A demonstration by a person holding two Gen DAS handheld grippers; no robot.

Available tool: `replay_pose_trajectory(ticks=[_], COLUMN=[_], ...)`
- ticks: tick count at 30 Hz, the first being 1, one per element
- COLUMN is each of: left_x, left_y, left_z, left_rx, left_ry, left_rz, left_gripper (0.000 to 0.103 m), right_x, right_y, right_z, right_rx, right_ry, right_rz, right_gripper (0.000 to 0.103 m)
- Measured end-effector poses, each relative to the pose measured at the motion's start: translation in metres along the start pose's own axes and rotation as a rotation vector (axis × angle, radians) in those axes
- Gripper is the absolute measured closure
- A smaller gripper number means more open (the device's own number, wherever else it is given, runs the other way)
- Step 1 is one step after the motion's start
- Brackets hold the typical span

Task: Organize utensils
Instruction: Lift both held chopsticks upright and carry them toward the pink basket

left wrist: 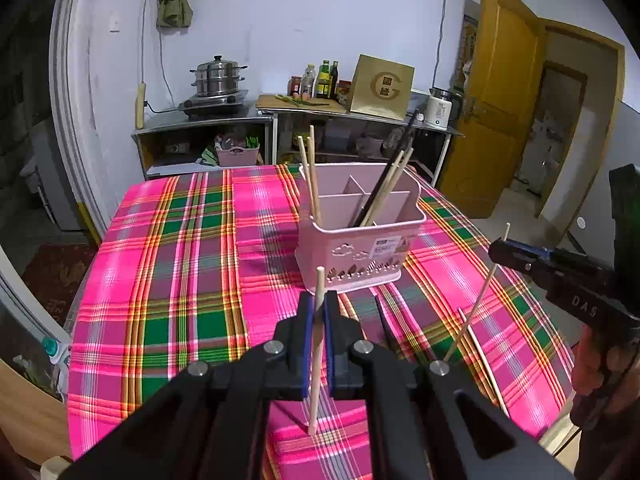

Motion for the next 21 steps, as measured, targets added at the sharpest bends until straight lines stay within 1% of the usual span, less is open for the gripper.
replay_pose_trajectory(ticks=[9, 12, 17, 21], left_x=[-0.007, -0.008, -0.01, -0.015], left_y=[0.016, 0.021, 0.027, 0.029], left_z=[-0.007, -0.006, 0.003, 0.014], left_rx=[-0.006, -0.011, -0.031, -0.047], left_ry=[-0.012, -0.021, -0.024, -0.034], left_rz=[-0.015, -0.009, -0.015, -0.021], left_gripper=[0.097, 0.097, 0.097, 0.097], right_x=[0.002, 0.003, 0.005, 0.009], right_y=[0.013, 0.017, 0.025, 0.034], right_z=[-0.007, -0.006, -0.001, 0.006], right_rx=[-0.008, -0.016, -0.04, -0.078], right_ry=[0.025, 0.032, 0.041, 0.046], right_rz=[0.005, 0.006, 0.01, 0.018], right_gripper=[0.098, 0.098, 0.098, 0.098])
Point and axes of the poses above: each gripper's, at about its wrist camera, not at the fingertips, and y roughly against the way its jaws point, x to its left, z to its top, the point moved 1 cm from there along -y, roughly the way its jaws point, and after that the axes turned 10 degrees about -y, right-handed, at the moved point
